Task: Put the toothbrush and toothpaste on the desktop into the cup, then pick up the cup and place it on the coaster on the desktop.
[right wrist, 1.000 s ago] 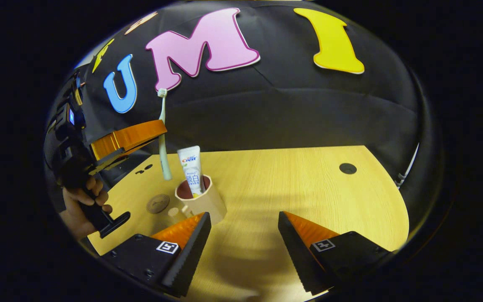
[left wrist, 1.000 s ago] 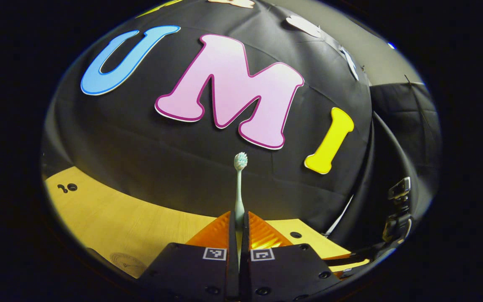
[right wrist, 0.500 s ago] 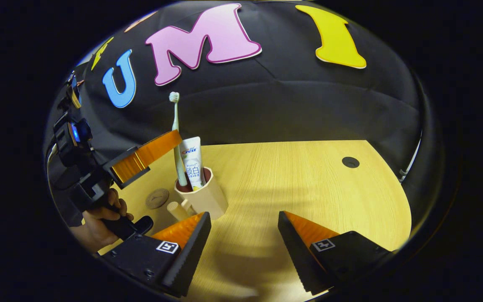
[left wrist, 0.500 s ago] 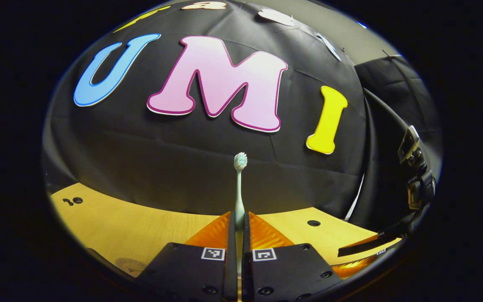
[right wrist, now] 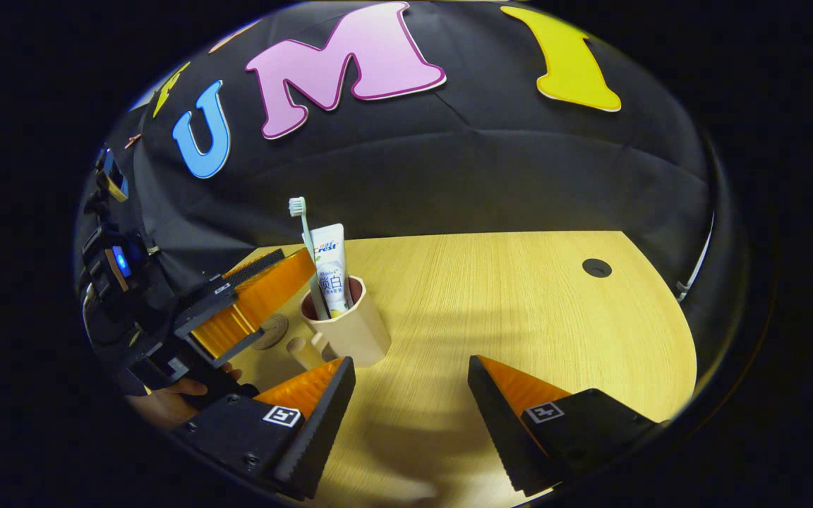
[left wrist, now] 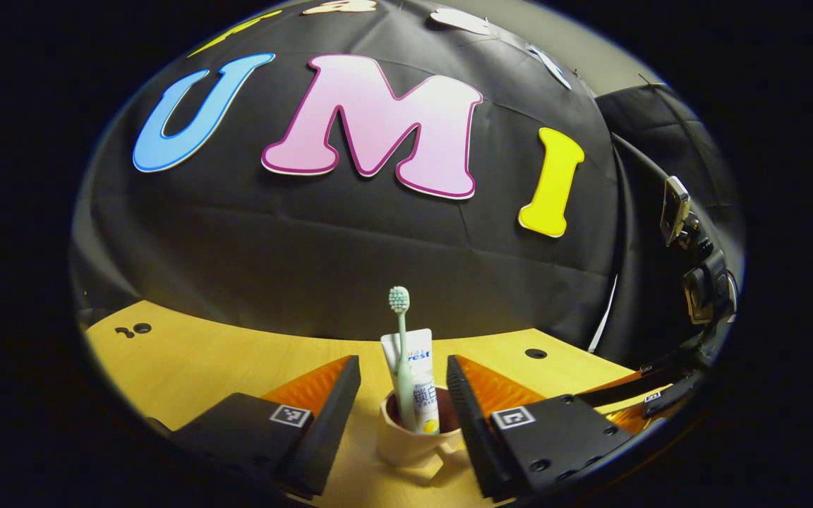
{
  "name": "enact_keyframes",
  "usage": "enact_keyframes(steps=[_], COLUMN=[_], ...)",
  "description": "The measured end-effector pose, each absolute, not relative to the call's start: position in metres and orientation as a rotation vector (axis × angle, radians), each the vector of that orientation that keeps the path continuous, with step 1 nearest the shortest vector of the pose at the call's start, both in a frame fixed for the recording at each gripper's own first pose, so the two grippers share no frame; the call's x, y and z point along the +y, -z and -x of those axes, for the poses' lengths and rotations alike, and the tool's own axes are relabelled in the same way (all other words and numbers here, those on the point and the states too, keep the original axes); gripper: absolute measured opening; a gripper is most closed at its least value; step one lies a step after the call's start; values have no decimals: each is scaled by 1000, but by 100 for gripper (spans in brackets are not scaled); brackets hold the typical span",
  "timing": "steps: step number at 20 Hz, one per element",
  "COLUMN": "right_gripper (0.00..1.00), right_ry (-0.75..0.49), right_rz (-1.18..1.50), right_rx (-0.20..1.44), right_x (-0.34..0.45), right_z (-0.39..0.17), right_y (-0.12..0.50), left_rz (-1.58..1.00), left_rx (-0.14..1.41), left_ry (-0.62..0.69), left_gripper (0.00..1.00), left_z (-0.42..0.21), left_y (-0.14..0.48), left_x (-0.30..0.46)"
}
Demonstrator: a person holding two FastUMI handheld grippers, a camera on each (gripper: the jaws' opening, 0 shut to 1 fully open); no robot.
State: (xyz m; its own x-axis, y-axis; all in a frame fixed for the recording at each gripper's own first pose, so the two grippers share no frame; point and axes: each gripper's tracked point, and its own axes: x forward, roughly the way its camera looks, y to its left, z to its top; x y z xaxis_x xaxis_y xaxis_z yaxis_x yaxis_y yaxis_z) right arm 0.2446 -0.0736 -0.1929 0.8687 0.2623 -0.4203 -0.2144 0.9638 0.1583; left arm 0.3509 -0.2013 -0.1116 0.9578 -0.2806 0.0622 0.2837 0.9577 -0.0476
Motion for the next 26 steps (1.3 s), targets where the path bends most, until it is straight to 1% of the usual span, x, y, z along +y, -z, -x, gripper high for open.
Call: enact_keyframes(steps=[1,2,3,9,13,17,20,23,26], right_gripper=[98,98,98,98,98,98,98,98,98], right_ry=[-249,-246,-246,-248,-236,-224,-172,-190,-176], right_rz=[-113,-118,-125,-200,-215,-234,-160,-120,-100], right_rx=[460,467,473,499,517,563,657,765,884], right_x=[-73,-73,-73,-64,-54,-33,-27,-8,-1], right_z=[-245,-245,-245,-245,-244,-253,-257,-256,-255], right_y=[193,192,191,178,165,149,154,161,172], left_rz=[57,57,60,43,84,120,126,150,193], left_rx=[-47,-25,4,146,190,215,216,241,248], left_ry=[272,257,237,103,65,37,2,-53,-108], left_gripper=[88,85,98,98,97,97,98,98,98], left_z=[-345,-340,-333,-256,-208,-178,-164,-152,-135], left_y=[112,113,119,137,138,142,144,156,161], left_x=[-195,-189,-182,-133,-104,-71,-43,-11,19])
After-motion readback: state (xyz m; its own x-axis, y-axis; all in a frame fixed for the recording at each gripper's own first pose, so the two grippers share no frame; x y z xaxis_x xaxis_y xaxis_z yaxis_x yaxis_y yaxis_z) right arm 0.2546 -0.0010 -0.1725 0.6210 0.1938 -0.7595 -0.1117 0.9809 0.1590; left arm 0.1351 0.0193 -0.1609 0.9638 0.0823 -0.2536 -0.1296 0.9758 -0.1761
